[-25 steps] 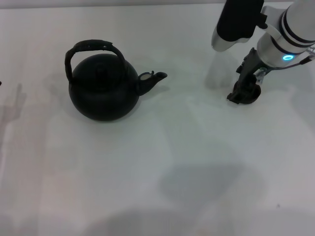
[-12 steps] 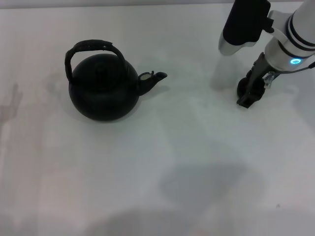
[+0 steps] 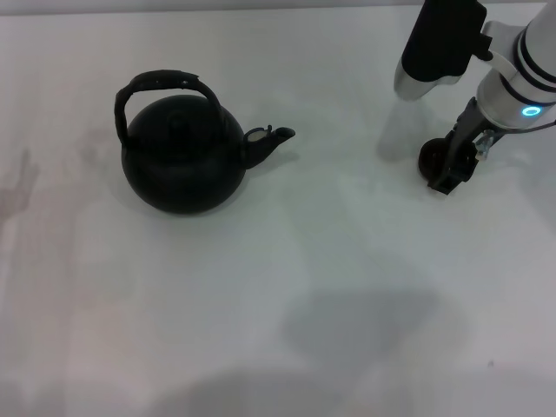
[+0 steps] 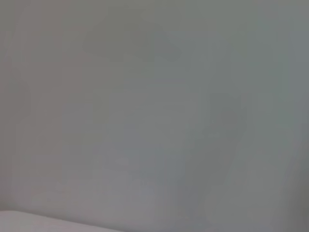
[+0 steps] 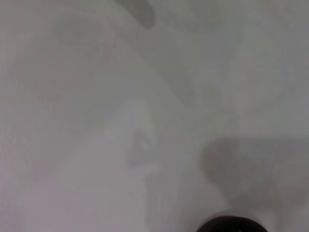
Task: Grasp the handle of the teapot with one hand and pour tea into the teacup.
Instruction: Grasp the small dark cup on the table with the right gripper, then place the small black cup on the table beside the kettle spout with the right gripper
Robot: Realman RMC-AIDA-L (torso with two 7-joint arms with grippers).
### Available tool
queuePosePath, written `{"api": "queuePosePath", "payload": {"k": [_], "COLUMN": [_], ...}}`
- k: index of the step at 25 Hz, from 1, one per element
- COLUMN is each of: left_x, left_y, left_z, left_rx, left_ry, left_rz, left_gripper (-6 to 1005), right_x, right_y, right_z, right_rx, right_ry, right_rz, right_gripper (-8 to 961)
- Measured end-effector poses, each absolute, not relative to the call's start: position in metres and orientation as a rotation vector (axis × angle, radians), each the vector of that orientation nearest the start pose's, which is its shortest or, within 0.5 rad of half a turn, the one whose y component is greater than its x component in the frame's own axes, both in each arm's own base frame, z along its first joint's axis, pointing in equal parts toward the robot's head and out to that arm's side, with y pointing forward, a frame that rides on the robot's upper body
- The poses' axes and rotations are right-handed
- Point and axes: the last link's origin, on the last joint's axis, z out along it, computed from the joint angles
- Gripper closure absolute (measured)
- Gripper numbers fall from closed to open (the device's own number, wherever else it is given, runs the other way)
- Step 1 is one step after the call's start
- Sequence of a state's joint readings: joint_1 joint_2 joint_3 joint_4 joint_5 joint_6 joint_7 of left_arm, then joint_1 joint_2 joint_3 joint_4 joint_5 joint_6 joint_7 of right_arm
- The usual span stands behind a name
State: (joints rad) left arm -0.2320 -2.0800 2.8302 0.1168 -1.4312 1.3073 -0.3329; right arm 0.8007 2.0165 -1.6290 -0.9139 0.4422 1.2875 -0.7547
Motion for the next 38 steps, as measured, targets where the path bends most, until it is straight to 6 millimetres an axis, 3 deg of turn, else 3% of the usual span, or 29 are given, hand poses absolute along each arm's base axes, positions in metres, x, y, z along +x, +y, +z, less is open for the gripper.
{"api": "queuePosePath", "payload": {"k": [6, 12, 22, 30, 38], "left_x": [-0.39, -0.389, -0.386, -0.386, -0.388], "left_y": [0.241, 0.24, 0.242, 0.242, 0.24], "left_z": [-0.006, -0.007, -0.008, -0.008, -0.008], "left_rx": [-1.406, -1.412, -1.422, -1.423, -1.421], "left_ry": [-0.797, -0.795, -0.791, -0.792, -0.795], "left_rz": [-0.725, -0.726, -0.736, -0.735, -0.731], "left_gripper": [124, 123, 124, 124, 124], "right_x": [0.21, 0.181, 0.14, 0.132, 0.135], "right_y": [0.391, 0.39, 0.369, 0.357, 0.351], "right_z": [-0.038, -0.044, -0.087, -0.104, -0.11], "right_rx": [-2.592, -2.635, -2.783, -2.819, -2.836], "right_ry": [0.465, 0.359, 0.115, 0.023, 0.024], "right_rz": [-0.924, -0.862, -0.859, -0.873, -0.891], "right_gripper": [203, 220, 219, 219, 219]}}
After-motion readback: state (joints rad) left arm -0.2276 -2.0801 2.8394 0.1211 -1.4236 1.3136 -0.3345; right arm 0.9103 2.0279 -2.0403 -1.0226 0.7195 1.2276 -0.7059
